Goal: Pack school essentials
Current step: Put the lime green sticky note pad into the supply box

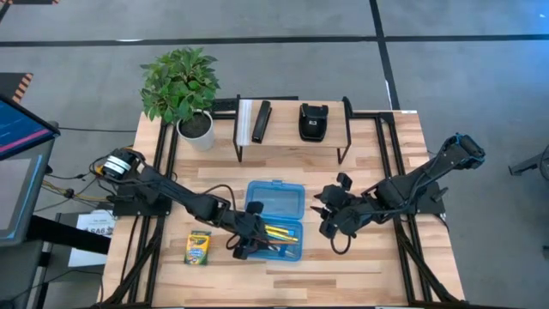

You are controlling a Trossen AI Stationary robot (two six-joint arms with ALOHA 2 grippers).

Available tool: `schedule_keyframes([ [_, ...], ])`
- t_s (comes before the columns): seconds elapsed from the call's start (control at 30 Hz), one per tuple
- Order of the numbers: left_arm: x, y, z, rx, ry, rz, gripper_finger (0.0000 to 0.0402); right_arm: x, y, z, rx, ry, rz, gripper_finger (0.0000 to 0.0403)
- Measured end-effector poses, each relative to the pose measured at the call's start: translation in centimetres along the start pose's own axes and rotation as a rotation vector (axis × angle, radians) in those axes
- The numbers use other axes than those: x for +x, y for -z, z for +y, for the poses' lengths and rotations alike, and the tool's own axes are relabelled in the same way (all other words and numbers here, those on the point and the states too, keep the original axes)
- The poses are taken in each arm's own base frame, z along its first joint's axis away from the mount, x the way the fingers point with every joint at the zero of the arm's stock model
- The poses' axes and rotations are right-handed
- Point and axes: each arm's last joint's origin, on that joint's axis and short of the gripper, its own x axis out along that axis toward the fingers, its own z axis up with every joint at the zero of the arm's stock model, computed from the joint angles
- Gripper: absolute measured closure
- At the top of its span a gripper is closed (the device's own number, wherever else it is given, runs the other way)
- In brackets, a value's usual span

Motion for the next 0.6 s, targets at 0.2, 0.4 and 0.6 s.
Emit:
schedule_keyframes([
  [0.2, -2.9, -1.7, 0.1, 0.053, -0.047, -0.151, 0.028, -0.2, 1.4, 0.0, 0.067, -0.004, 0.137, 0.0226],
  [0.4, -5.5, -1.6, 0.2, 0.089, -0.04, -0.345, 0.0296, -0.2, 3.4, 1.1, 0.057, 0.041, 0.219, 0.0226],
  [0.6, -8.5, -0.7, 0.4, 0.098, -0.001, -0.547, 0.0304, 0.7, 6.0, 2.8, -0.026, 0.094, 0.297, 0.0226],
])
